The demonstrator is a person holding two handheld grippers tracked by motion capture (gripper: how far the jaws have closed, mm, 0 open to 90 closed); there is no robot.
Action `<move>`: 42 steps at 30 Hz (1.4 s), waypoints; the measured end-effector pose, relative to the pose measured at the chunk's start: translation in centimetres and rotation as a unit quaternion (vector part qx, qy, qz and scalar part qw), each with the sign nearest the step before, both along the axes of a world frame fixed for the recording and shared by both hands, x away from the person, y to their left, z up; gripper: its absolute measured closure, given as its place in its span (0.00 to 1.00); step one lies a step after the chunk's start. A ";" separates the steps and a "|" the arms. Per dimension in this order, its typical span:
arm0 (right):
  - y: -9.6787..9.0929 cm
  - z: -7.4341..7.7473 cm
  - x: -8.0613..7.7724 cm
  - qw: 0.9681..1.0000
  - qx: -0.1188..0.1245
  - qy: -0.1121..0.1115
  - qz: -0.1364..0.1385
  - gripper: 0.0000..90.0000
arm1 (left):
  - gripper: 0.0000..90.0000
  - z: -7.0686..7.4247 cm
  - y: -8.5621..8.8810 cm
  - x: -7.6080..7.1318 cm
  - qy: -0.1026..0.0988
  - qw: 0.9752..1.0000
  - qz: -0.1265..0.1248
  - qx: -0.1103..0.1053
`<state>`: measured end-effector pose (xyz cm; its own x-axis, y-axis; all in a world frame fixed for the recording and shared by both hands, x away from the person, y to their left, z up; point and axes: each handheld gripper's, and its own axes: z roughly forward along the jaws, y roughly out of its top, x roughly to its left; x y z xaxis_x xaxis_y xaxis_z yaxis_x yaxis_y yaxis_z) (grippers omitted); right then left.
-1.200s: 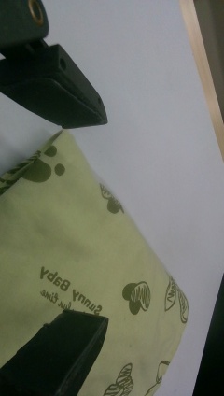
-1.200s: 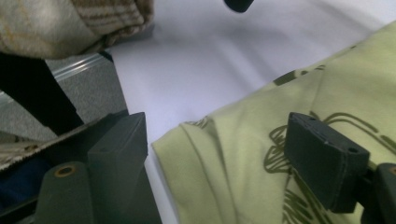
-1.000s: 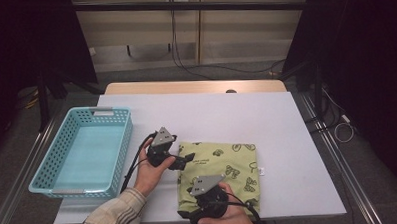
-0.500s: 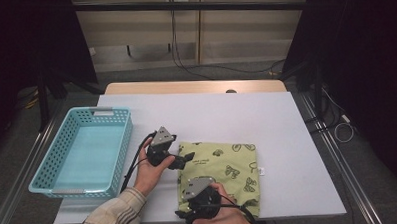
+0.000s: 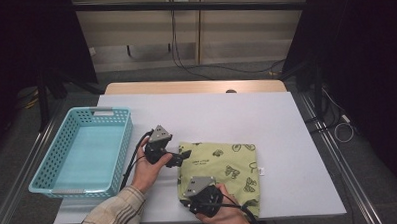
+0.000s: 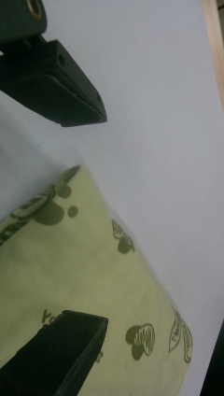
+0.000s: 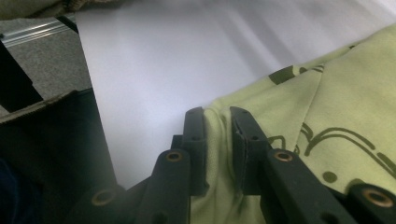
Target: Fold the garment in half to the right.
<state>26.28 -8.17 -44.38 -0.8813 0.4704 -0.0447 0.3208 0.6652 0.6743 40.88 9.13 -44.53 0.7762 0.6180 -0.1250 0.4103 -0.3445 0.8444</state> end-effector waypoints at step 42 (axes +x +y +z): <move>-0.4 -0.2 0.2 0.999 0.027 0.019 -0.005 0.87 | 0.71 -1.4 -1.9 2.3 0.053 0.995 -0.037 0.073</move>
<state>26.45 -8.55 -44.55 -0.8767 0.4808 0.0144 0.3540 0.6247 0.6960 43.20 7.26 -45.88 0.8075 0.5775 -0.1203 0.4627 -0.4935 0.7365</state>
